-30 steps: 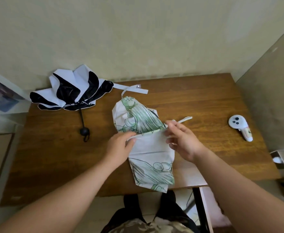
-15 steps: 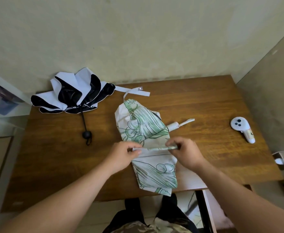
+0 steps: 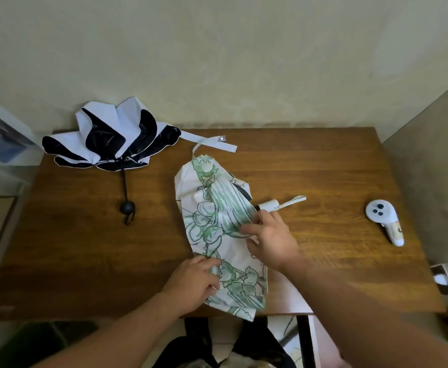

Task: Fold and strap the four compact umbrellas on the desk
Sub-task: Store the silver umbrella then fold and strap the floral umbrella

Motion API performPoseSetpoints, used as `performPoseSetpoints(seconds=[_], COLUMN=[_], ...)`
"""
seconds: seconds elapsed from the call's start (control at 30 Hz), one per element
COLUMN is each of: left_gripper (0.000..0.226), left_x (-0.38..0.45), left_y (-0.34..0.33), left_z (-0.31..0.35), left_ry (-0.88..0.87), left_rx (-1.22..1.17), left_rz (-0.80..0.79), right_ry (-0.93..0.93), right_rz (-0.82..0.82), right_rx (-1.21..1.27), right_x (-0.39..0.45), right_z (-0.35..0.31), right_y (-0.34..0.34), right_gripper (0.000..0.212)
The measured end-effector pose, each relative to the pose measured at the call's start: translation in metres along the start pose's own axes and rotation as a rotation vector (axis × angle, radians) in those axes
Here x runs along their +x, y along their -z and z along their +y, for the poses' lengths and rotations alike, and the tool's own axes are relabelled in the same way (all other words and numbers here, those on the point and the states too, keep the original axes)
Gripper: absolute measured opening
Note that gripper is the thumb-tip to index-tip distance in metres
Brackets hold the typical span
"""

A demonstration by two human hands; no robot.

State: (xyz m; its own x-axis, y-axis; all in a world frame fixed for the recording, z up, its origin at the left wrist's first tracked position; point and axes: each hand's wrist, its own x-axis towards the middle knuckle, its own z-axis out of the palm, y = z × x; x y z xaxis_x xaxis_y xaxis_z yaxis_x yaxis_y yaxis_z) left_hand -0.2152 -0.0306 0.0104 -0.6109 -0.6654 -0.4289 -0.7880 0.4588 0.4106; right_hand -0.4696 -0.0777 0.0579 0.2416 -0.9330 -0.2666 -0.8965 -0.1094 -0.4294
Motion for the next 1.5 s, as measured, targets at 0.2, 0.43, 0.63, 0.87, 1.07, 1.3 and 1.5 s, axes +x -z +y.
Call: performPoseSetpoints(seconds=[0.2,0.43,0.63,0.87,1.07,1.3,1.5], left_gripper=[0.027,0.051,0.060,0.050,0.056,0.066,0.029], left_x=[0.006,0.009,0.003,0.001,-0.002,-0.003,0.007], left_y=[-0.004,-0.002,-0.012,-0.004,-0.004,-0.008,-0.012], left_z=[0.007,0.008,0.007,-0.011,-0.017,-0.029,-0.035], left_ry=[0.051,0.104,0.146,0.183,0.128,0.166,0.163], left_rx=[0.030,0.035,0.007,-0.107,-0.069,-0.098,-0.129], left_rz=[-0.025,-0.053,-0.088,-0.025,-0.041,-0.023,0.228], right_ry=[-0.008,0.117,0.164,0.103,0.120,0.099,-0.003], right_rz=[-0.329,-0.338,-0.311,-0.308,-0.336,-0.289,-0.188], right_rx=[-0.357,-0.418,-0.425,-0.342,-0.344,-0.312,-0.262], right_x=[0.043,0.068,0.053,0.053,0.038,0.051,0.066], right_z=[0.020,0.047,0.063,0.057,0.058,0.058,0.044], right_y=[0.003,-0.005,-0.010,-0.007,-0.018,-0.013,-0.019], right_gripper=[0.142,0.159,0.160,0.154,0.152,0.101,0.068])
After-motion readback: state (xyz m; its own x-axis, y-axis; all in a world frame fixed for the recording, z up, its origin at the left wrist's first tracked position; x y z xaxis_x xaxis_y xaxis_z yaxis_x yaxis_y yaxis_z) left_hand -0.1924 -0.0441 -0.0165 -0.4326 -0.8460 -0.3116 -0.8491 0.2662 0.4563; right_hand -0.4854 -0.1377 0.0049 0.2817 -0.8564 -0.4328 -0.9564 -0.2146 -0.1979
